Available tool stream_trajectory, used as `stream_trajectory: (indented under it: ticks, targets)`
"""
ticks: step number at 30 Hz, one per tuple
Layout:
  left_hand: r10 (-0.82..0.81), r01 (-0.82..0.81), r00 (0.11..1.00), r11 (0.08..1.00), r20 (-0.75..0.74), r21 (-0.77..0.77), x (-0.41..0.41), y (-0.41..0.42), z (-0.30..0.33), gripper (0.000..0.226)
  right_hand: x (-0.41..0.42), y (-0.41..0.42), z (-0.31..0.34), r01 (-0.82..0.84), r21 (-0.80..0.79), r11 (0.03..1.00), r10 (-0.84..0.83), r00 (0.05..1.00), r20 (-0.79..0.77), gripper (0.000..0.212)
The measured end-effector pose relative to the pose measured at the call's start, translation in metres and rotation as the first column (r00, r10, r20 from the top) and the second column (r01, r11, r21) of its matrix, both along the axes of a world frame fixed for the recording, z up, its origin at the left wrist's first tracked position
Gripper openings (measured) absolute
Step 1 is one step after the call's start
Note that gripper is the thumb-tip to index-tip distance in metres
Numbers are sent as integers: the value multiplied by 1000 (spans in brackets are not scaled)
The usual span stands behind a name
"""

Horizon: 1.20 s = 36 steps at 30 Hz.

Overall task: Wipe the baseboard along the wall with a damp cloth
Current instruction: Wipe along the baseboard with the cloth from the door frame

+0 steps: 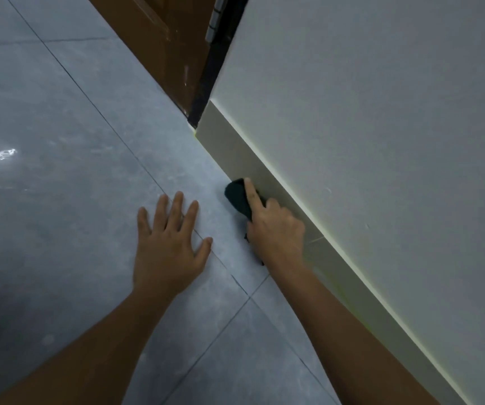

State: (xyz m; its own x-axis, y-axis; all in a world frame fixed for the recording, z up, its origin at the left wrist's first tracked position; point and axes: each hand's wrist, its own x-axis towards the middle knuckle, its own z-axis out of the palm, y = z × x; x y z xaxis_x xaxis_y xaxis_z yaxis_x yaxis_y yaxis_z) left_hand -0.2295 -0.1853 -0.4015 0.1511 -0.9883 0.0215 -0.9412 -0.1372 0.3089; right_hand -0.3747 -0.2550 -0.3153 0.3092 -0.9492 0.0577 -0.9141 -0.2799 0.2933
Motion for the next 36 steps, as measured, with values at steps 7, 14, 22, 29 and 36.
stream_trajectory:
  ticks: [7,14,22,29,36]
  targets:
    - [3,-3,1000,1000,-3,-2,3,-2,3,74,5,-31,18,-253,-287,924,250,967,-48,57]
    - [-13,13,1000,999,2,-32,-1,0,4,72,-49,9,-42,-207,-195,959,135,935,-327,58]
    - [15,-15,1000,1000,-6,-18,3,-2,2,74,-5,-28,-13,-208,-270,940,127,948,-290,55]
    - [-5,5,1000,1000,-5,-19,3,1,2,74,-44,17,-31,-34,36,999,44,951,-306,63]
    - [6,-6,1000,1000,1,-15,1,-6,3,75,-59,24,6,62,20,998,-53,956,-289,68]
